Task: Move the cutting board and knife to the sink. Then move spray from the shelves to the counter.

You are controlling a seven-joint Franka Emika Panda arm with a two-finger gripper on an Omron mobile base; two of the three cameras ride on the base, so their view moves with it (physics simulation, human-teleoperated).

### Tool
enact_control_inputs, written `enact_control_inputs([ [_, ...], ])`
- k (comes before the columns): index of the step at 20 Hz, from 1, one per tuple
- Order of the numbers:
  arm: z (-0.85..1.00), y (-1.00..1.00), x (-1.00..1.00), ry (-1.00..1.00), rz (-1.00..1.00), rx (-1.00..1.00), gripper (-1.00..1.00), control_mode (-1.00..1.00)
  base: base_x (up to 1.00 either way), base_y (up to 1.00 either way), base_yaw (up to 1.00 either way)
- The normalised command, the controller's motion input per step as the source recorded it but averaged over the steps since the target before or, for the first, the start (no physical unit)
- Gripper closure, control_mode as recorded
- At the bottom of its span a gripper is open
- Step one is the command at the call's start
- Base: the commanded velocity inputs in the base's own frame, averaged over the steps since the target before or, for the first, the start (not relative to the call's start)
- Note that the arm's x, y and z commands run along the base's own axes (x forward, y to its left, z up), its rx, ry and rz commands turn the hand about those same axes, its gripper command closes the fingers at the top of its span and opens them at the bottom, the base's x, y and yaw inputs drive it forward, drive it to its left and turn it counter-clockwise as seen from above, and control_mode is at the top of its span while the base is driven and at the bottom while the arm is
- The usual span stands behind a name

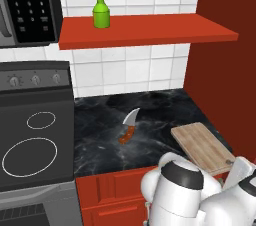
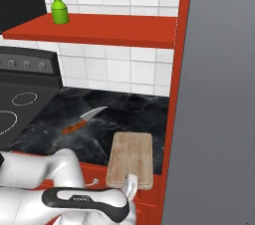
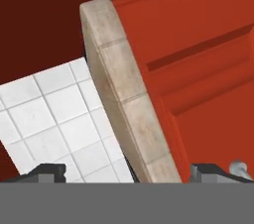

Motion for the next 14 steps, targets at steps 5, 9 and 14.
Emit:
enact_control_inputs([
  [5, -0.09, -0.04, 0.07, -0.07, 0.0, 0.0, -1.0, -1.0, 0.0, 0.0, 0.0],
  [9, -0.05, -0.02, 0.06, -0.06, 0.0, 0.0, -1.0, -1.0, 0.0, 0.0, 0.0],
  [14, -0.06, -0.05, 0.07, -0.02, 0.0, 0.0, -1.0, -1.0, 0.0, 0.0, 0.0],
])
